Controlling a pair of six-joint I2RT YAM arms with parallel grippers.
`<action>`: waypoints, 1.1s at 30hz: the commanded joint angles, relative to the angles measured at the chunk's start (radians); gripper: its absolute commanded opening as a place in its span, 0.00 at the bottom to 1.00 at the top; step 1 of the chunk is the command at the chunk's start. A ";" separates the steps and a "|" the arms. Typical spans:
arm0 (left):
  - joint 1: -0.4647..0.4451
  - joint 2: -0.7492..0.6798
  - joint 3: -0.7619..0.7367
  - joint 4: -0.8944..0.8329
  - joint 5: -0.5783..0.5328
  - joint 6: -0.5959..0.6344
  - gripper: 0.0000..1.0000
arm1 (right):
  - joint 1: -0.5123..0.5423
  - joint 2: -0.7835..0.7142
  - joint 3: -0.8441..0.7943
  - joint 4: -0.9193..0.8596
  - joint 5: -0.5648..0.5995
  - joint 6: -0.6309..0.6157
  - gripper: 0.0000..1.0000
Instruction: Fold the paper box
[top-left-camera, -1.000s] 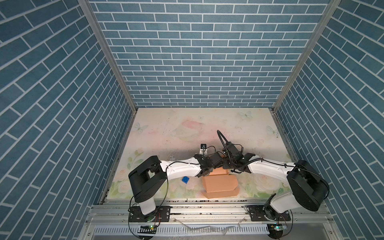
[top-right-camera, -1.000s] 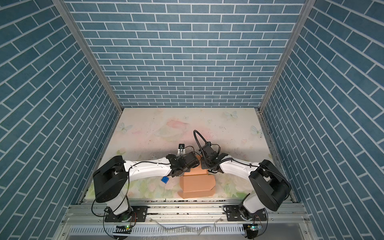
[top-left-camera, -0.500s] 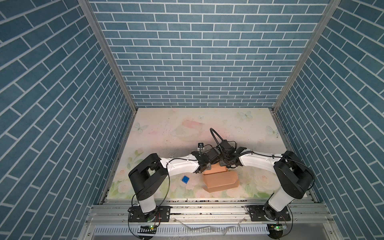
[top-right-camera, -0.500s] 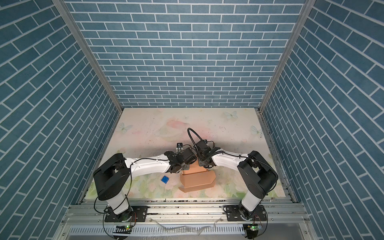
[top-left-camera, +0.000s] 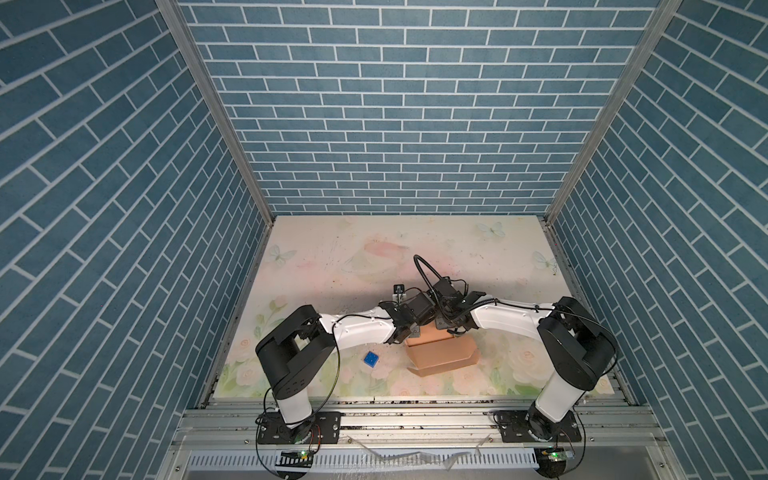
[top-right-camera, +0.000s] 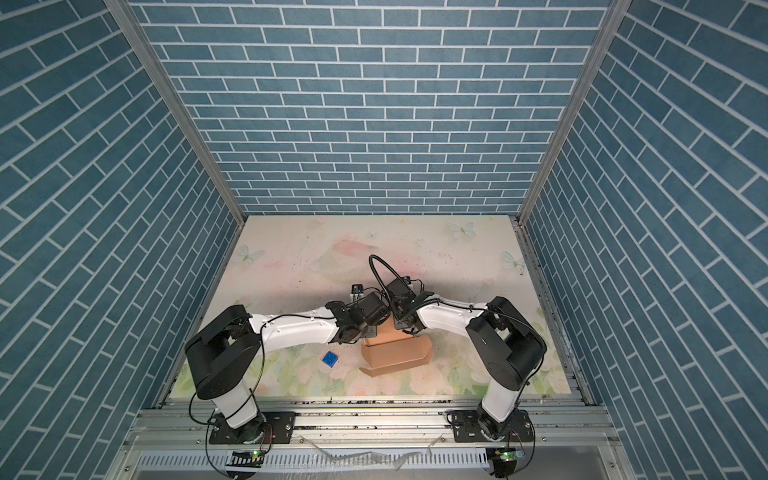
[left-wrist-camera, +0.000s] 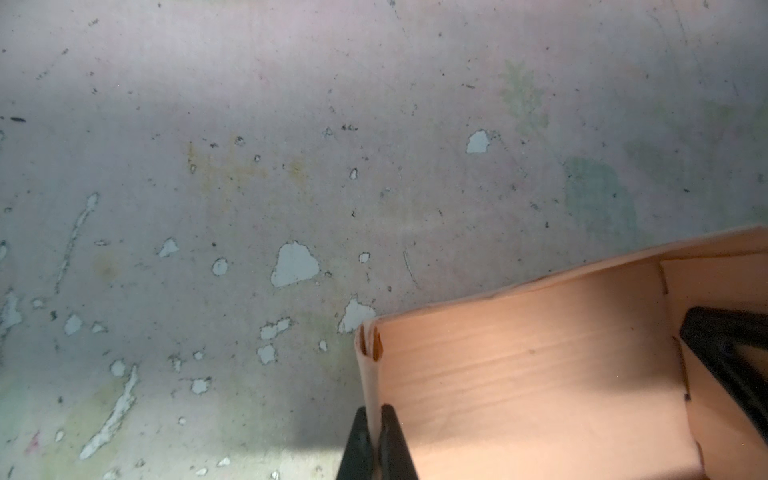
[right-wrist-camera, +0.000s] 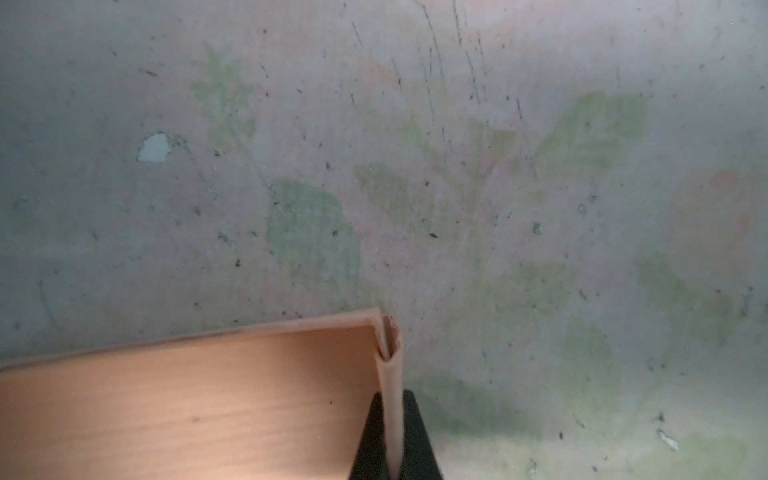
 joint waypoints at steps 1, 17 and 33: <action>0.001 0.043 -0.033 -0.001 0.028 0.020 0.00 | -0.009 0.089 -0.051 -0.006 -0.037 0.024 0.00; 0.003 0.013 -0.050 -0.006 -0.009 0.018 0.00 | -0.015 -0.286 -0.190 0.239 -0.130 0.010 0.35; 0.001 -0.015 -0.041 -0.020 -0.022 0.016 0.21 | -0.017 -0.651 -0.282 0.136 -0.102 0.003 0.57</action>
